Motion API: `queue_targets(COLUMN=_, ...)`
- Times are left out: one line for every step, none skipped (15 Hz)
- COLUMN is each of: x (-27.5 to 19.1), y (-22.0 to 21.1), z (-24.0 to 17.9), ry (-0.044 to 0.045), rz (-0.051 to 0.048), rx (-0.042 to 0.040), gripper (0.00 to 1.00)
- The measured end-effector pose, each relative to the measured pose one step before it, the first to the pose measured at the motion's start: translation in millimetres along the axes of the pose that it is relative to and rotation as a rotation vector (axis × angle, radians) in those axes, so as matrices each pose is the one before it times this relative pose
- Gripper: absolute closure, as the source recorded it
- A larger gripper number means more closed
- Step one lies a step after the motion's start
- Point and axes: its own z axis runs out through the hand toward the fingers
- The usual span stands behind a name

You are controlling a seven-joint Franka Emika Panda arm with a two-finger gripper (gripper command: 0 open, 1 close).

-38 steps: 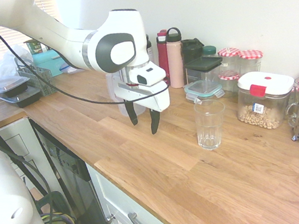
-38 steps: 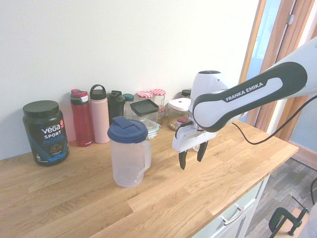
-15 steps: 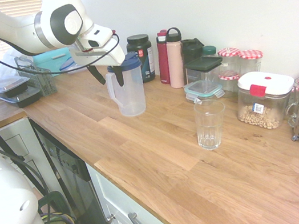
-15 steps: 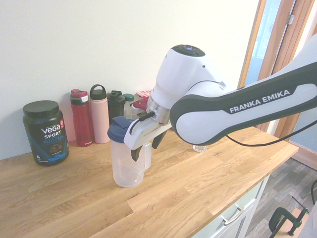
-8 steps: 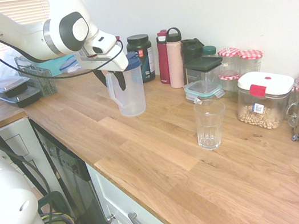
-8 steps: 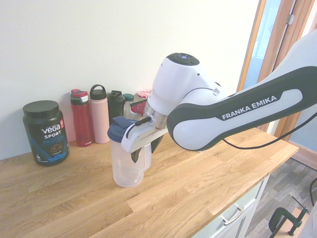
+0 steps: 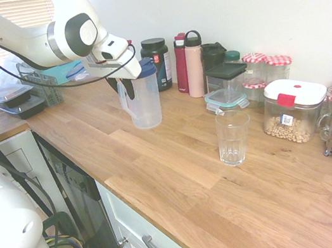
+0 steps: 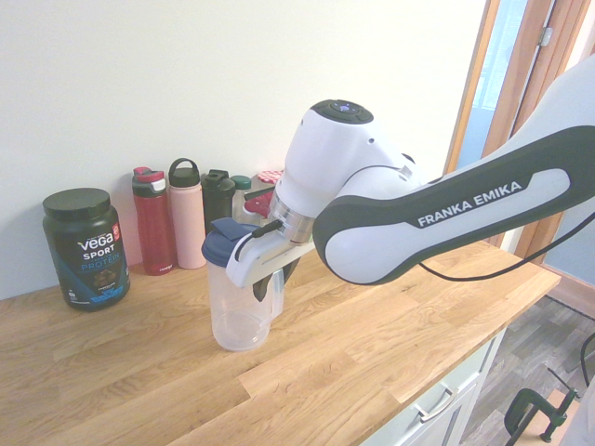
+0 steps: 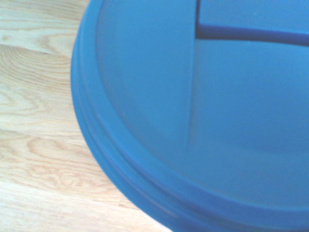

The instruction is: Pour me some water

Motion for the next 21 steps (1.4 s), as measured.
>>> queue_targets(x=-0.26, y=0.20, z=0.28, ry=-0.00032, rz=-0.00045, rx=-0.00065, gripper=1.00)
queue_targets(x=-0.26, y=-0.04, z=0.05, ry=0.00149, rz=-0.00334, rx=-0.00153, gripper=1.00)
queue_targets(x=-0.34, y=-0.09, z=0.02, ry=0.00250, rz=-0.00401, rx=-0.00178, gripper=1.00)
queue_targets(x=-0.30, y=-0.18, z=-0.13, ry=0.00039, rz=-0.00122, rx=0.00008, gripper=1.00)
queue_targets(x=-0.54, y=-0.28, z=-0.42, ry=0.00014, rz=-0.00109, rx=0.00071, gripper=1.00)
queue_targets(x=-0.82, y=-0.38, z=-0.41, ry=-0.00016, rz=-0.00118, rx=0.00050, gripper=1.00)
queue_targets(x=-0.74, y=0.01, z=-0.46, ry=-0.00038, rz=-0.00060, rx=-0.00132, gripper=1.00)
queue_targets(x=-0.79, y=0.65, z=-0.67, ry=0.00061, rz=0.00097, rx=-0.00133, gripper=1.00)
queue_targets(x=-0.66, y=1.96, z=-1.38, ry=-0.00017, rz=0.00418, rx=-0.00170, gripper=1.00)
queue_targets(x=-1.36, y=2.95, z=-3.32, ry=-0.00106, rz=-0.00012, rx=-0.00652, gripper=1.00)
queue_targets(x=-2.35, y=3.80, z=-6.30, ry=-0.00126, rz=-0.00410, rx=-0.00540, gripper=1.00)
queue_targets(x=-2.54, y=6.21, z=-10.38, ry=-0.00400, rz=-0.00482, rx=-0.00041, gripper=1.00)
queue_targets(x=-2.72, y=7.07, z=-14.76, ry=-0.00269, rz=-0.00576, rx=0.01063, gripper=1.00)
queue_targets(x=-2.53, y=8.30, z=-17.16, ry=0.00342, rz=-0.00110, rx=0.00847, gripper=1.00)
queue_targets(x=-0.83, y=10.12, z=-19.32, ry=0.00343, rz=0.00206, rx=0.00965, gripper=1.00)
queue_targets(x=-1.28, y=11.06, z=-17.34, ry=0.00067, rz=0.00159, rx=0.00329, gripper=1.00)
queue_targets(x=-1.30, y=14.47, z=-14.70, ry=-0.00440, rz=0.00419, rx=-0.00258, gripper=1.00)
queue_targets(x=-1.48, y=16.26, z=-12.00, ry=-0.00526, rz=0.00504, rx=-0.00850, gripper=1.00)
queue_targets(x=-0.15, y=17.77, z=-9.99, ry=-0.00289, rz=0.00779, rx=-0.01554, gripper=1.00)
queue_targets(x=0.29, y=18.77, z=-7.66, ry=-0.00386, rz=0.01056, rx=-0.01337, gripper=1.00)
queue_targets(x=0.94, y=18.95, z=-6.56, ry=-0.00759, rz=0.00845, rx=-0.00602, gripper=1.00)
